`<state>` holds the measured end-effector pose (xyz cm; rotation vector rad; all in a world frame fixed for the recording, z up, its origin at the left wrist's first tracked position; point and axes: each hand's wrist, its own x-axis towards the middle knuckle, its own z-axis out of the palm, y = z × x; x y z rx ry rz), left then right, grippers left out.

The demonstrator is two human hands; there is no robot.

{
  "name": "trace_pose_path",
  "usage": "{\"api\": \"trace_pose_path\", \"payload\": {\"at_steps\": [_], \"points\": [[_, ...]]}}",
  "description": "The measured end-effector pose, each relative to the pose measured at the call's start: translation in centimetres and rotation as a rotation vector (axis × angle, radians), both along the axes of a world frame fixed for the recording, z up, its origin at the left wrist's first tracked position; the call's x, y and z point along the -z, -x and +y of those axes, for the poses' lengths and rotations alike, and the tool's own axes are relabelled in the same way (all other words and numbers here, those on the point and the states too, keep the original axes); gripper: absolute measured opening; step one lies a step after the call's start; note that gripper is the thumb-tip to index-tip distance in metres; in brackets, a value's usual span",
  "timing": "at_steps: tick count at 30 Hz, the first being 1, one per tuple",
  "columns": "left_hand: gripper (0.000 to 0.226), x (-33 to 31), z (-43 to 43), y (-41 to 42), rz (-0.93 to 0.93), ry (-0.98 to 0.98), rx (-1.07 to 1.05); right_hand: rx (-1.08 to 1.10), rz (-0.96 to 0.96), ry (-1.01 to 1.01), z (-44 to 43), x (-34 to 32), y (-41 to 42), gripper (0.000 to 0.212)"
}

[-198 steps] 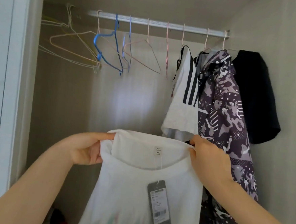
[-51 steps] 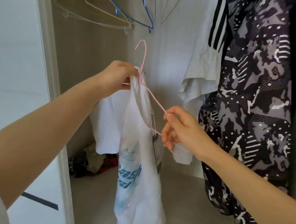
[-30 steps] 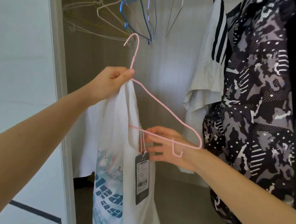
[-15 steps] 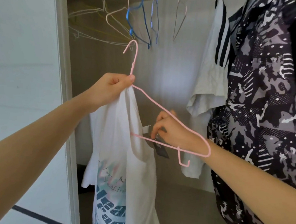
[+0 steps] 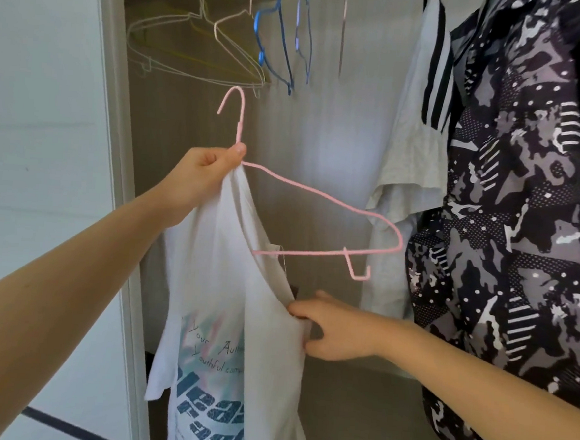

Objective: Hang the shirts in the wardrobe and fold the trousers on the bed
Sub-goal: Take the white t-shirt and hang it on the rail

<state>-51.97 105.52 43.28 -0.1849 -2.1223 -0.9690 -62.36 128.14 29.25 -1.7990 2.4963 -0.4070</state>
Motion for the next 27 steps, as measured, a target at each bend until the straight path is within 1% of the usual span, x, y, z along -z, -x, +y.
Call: {"api": "trace_pose_path", "payload": {"at_steps": [2, 5, 7, 9, 11, 13, 16, 19, 22, 24, 25, 27], "points": [[0.065, 0.1, -1.0, 1.0, 0.001, -0.062, -0.066, 0.03, 0.105, 0.021, 1.0, -0.4, 0.9, 0.007], [0.053, 0.3, -2.2, 2.5, 0.009, -0.109, -0.226, 0.08, 0.188, 0.023, 2.8, -2.1, 1.9, 0.011], [0.051, 0.3, -2.9, 3.4, -0.003, -0.102, -0.283, 0.133, 0.226, 0.016, 4.2, -3.9, 2.2, 0.017], [0.055, 0.2, -3.3, 4.1, -0.022, -0.063, -0.339, 0.176, 0.284, 0.004, 5.7, -5.8, 2.4, 0.015], [0.056, 0.2, -3.1, 4.6, -0.043, 0.01, -0.398, 0.194, 0.394, -0.004, 7.0, -7.4, 2.3, 0.017], [0.057, 0.2, -2.5, 4.9, -0.029, 0.098, -0.452, 0.213, 0.507, -0.001, 8.0, -8.7, 2.2, 0.018], [0.055, 0.2, -1.7, 5.0, 0.028, 0.185, -0.505, 0.256, 0.605, 0.04, 9.0, -10.4, 1.7, 0.017], [0.056, 0.0, -1.0, 5.4, 0.071, 0.244, -0.583, 0.254, 0.636, 0.139, 9.4, -11.8, 0.6, 0.016], [0.052, 0.1, -0.2, 5.9, 0.157, 0.234, -0.663, 0.214, 0.623, 0.276, 8.9, -12.5, -1.6, 0.016], [0.053, -0.1, 0.5, 6.1, 0.174, 0.161, -0.654, 0.162, 0.576, 0.346, 8.1, -12.6, -3.3, 0.011], [0.054, -0.2, 0.9, 6.2, 0.164, 0.109, -0.629, 0.117, 0.544, 0.366, 7.8, -12.7, -4.0, 0.015], [0.054, -0.3, 1.2, 6.3, 0.153, -0.003, -0.538, 0.036, 0.502, 0.42, 7.5, -13.4, -4.5, 0.03]]}}
